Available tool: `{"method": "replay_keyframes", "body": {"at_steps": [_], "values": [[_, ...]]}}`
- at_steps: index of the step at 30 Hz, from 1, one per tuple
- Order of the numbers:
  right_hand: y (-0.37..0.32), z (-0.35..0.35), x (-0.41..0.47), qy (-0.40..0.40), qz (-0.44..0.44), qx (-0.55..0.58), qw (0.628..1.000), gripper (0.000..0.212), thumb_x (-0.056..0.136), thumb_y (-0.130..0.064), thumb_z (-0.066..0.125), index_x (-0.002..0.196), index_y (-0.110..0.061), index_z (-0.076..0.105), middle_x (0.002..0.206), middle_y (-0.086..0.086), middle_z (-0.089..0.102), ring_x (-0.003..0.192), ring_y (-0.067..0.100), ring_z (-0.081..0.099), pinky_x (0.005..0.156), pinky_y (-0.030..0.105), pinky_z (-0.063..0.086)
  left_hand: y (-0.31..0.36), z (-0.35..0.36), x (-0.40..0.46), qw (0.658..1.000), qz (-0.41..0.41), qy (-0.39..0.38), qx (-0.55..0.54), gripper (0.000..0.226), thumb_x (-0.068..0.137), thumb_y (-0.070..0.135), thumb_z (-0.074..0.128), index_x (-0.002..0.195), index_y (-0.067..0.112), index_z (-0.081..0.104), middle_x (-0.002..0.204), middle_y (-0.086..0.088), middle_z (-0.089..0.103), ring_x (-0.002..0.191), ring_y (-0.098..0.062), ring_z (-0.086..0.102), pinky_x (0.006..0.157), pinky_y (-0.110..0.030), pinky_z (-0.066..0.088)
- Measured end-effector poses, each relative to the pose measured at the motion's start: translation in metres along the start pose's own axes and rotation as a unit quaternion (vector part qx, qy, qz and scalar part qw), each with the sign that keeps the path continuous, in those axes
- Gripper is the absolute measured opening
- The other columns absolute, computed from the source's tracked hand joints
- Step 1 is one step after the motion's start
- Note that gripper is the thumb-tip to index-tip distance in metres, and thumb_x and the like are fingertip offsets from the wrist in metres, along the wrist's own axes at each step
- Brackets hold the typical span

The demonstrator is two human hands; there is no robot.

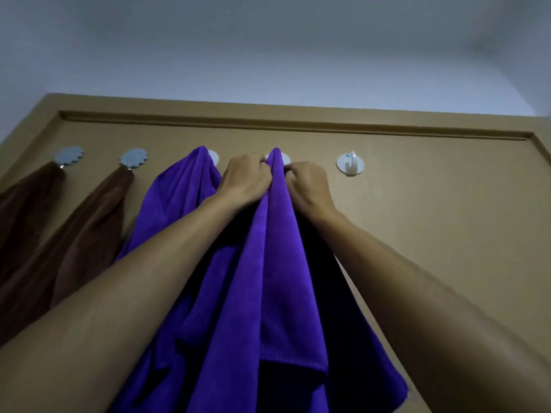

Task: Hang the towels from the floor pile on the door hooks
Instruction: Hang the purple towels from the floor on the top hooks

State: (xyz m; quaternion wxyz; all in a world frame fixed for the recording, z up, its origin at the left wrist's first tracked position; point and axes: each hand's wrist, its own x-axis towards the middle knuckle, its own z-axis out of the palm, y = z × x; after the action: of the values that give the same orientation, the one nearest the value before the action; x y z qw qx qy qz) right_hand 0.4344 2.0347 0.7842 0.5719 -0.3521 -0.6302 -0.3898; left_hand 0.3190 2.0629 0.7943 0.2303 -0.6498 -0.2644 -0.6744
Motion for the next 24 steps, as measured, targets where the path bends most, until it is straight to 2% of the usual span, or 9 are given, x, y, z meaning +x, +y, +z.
{"method": "replay_keyframes", "body": {"at_steps": [1,3,5,8,10,12,14,17,24], "values": [[-0.007,-0.005,-0.006,0.004,0.031,0.061,0.998,0.035,0.089,-0.010,0.038,0.056,-0.008,0.048,0.060,0.007,0.052,0.061,0.022,0.041,0.056,0.033,0.026,0.002,-0.002,-0.002,1.000,-0.008,0.000,-0.010,0.033,0.095,0.016,0.033,0.086,0.000,0.060,0.106,-0.020,0.065,0.100,-0.034,0.054,0.080,-0.035,0.036],[-0.016,-0.013,-0.016,0.006,0.069,0.133,0.989,0.040,0.097,-0.023,0.031,0.060,-0.013,0.046,0.066,0.003,0.054,0.068,0.021,0.045,0.062,0.032,0.029,0.006,-0.006,-0.008,1.000,-0.013,-0.005,-0.024,0.041,0.099,0.021,0.029,0.089,-0.001,0.062,0.109,-0.023,0.063,0.106,-0.036,0.052,0.083,-0.037,0.034],[-0.021,-0.013,-0.027,-0.026,0.055,0.101,0.993,0.035,0.098,-0.028,0.032,0.072,-0.013,0.051,0.081,0.007,0.061,0.079,0.023,0.051,0.067,0.031,0.029,0.008,-0.007,-0.018,0.999,-0.022,-0.026,-0.035,0.039,0.099,0.021,0.031,0.104,0.002,0.064,0.116,-0.019,0.063,0.112,-0.034,0.052,0.089,-0.035,0.036],[-0.019,-0.005,-0.044,-0.056,0.028,0.048,0.997,0.015,0.091,-0.013,0.039,0.094,-0.009,0.054,0.097,0.013,0.062,0.087,0.026,0.054,0.070,0.028,0.031,0.008,-0.004,-0.045,0.996,-0.017,-0.066,-0.057,0.037,0.092,0.009,0.036,0.120,0.010,0.061,0.120,-0.013,0.063,0.113,-0.030,0.054,0.092,-0.034,0.039],[-0.018,-0.002,-0.060,-0.065,0.017,0.055,0.996,0.030,0.090,-0.009,0.039,0.117,-0.004,0.051,0.109,0.015,0.060,0.098,0.028,0.055,0.076,0.028,0.035,0.006,-0.001,-0.066,0.995,-0.012,-0.081,-0.055,0.044,0.092,0.007,0.034,0.133,0.008,0.051,0.130,-0.014,0.057,0.121,-0.029,0.050,0.102,-0.036,0.037],[-0.019,-0.001,-0.082,-0.080,0.020,0.060,0.995,0.044,0.092,-0.009,0.038,0.136,-0.004,0.039,0.126,0.016,0.053,0.113,0.029,0.051,0.089,0.029,0.037,0.005,-0.001,-0.088,0.994,-0.026,-0.092,-0.058,0.049,0.095,0.009,0.033,0.144,0.007,0.035,0.146,-0.013,0.043,0.135,-0.024,0.039,0.113,-0.034,0.028],[-0.020,-0.002,-0.107,-0.110,0.025,0.046,0.992,0.052,0.095,-0.010,0.036,0.145,-0.003,0.026,0.147,0.016,0.036,0.134,0.026,0.036,0.106,0.029,0.029,0.008,-0.004,-0.112,0.993,-0.041,-0.100,-0.057,0.052,0.097,0.010,0.033,0.149,0.007,0.026,0.153,-0.010,0.031,0.142,-0.020,0.028,0.118,-0.031,0.020],[-0.025,-0.007,-0.143,-0.150,0.030,0.015,0.988,0.056,0.097,-0.011,0.034,0.149,-0.002,0.016,0.158,0.015,0.010,0.146,0.022,0.014,0.115,0.024,0.012,0.013,-0.011,-0.150,0.991,-0.053,-0.111,-0.046,0.055,0.097,0.010,0.033,0.150,0.007,0.019,0.157,-0.008,0.022,0.145,-0.018,0.019,0.120,-0.030,0.015],[-0.046,-0.036,-0.230,-0.246,0.041,0.000,0.968,0.061,0.095,-0.005,0.033,0.149,0.002,0.006,0.158,0.017,-0.004,0.148,0.021,0.000,0.116,0.023,0.008,0.032,-0.033,-0.239,0.974,-0.103,-0.200,0.005,0.061,0.098,0.006,0.032,0.152,0.010,0.003,0.161,-0.004,0.001,0.148,-0.018,0.011,0.118,-0.031,0.018]]}}
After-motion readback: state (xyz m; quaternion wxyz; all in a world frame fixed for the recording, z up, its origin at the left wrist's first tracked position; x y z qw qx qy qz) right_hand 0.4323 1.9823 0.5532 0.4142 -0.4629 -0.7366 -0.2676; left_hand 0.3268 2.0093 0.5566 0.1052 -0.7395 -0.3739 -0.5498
